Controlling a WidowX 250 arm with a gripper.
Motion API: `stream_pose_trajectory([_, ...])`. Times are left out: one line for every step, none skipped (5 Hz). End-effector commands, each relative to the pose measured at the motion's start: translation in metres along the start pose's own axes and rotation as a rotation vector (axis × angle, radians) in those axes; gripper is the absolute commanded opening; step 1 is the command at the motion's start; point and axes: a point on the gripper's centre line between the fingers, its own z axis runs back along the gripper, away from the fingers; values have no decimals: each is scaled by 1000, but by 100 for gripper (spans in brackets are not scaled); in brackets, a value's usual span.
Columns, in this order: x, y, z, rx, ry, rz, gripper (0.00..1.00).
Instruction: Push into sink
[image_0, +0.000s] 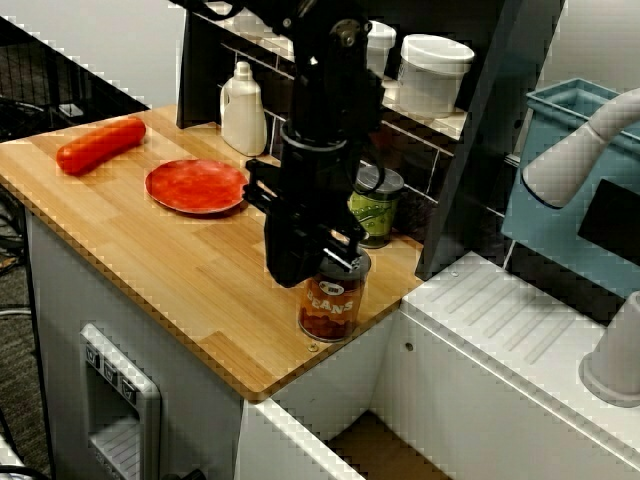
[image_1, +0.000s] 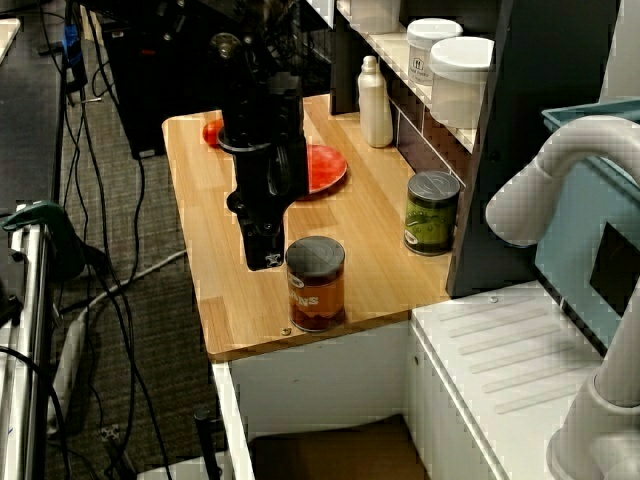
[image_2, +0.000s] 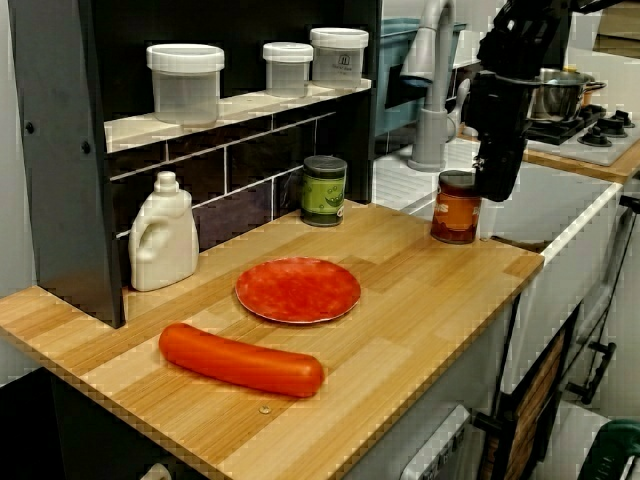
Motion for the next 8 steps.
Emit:
stream_pose_trajectory([6, 24, 13, -2, -49, 28, 0])
stream_pose_trajectory([11, 58, 14, 15, -58, 71, 0])
stream_pose_trajectory([18, 77, 20, 28, -80, 85, 0])
stream_pose_trajectory([25, 74, 19, 28, -87, 81, 0])
stream_pose_trajectory([31, 62, 17, 44, -93, 77, 0])
stream_pose_trajectory([38, 50, 14, 55, -94, 86, 0])
stream_pose_trajectory([41, 37, 7, 80, -98, 72, 0])
stream_pose_trajectory([32, 10, 4, 77, -101, 38, 0])
